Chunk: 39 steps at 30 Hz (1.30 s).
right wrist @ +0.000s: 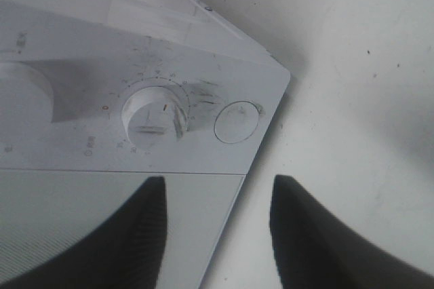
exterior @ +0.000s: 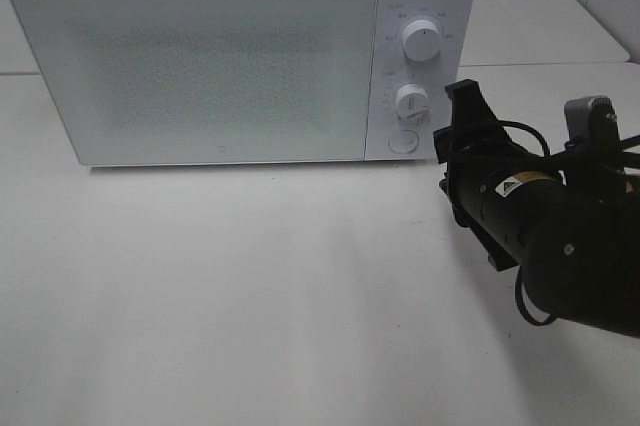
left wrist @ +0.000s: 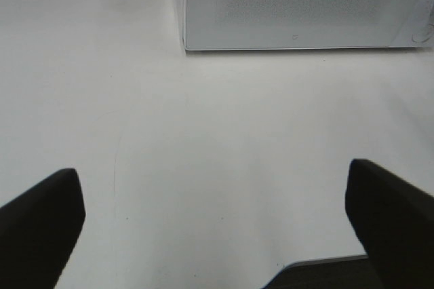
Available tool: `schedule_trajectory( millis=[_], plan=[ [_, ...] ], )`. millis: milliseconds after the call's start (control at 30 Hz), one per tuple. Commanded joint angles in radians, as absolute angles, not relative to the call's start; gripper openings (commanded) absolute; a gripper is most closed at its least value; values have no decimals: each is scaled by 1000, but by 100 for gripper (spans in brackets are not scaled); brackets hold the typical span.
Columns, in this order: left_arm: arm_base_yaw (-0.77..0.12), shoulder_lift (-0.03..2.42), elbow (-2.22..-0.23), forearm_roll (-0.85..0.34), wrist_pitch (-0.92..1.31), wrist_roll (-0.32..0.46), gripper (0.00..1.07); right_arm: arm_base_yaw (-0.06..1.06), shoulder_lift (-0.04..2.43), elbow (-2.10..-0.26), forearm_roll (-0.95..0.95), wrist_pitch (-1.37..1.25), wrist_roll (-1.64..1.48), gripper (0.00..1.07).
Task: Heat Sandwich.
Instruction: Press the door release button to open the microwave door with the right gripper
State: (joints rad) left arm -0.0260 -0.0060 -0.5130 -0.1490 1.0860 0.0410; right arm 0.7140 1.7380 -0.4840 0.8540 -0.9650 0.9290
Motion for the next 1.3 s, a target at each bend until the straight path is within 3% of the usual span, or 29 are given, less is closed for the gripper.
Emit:
schedule_trajectory(
  millis=[33, 67, 200, 267, 700, 1300],
  plan=[
    [-29, -21, -513, -150, 1072, 43, 98, 716, 1737, -483, 846, -962, 1049, 31],
    [-29, -21, -513, -150, 1072, 43, 98, 716, 1737, -483, 846, -962, 1049, 31],
    [-29, -21, -513, -150, 1072, 43, 98, 716, 1737, -483, 846, -962, 1107, 4],
    [-29, -21, -513, -150, 1072, 43, 98, 716, 1737, -483, 846, -962, 1116, 0],
    [-29, -21, -513, -150, 1072, 43, 98, 693, 1738, -489, 837, -954, 1117, 0],
    [-29, -21, -513, -150, 1072, 43, 98, 578, 1936, -681, 712, -865, 1170, 0]
  ],
)
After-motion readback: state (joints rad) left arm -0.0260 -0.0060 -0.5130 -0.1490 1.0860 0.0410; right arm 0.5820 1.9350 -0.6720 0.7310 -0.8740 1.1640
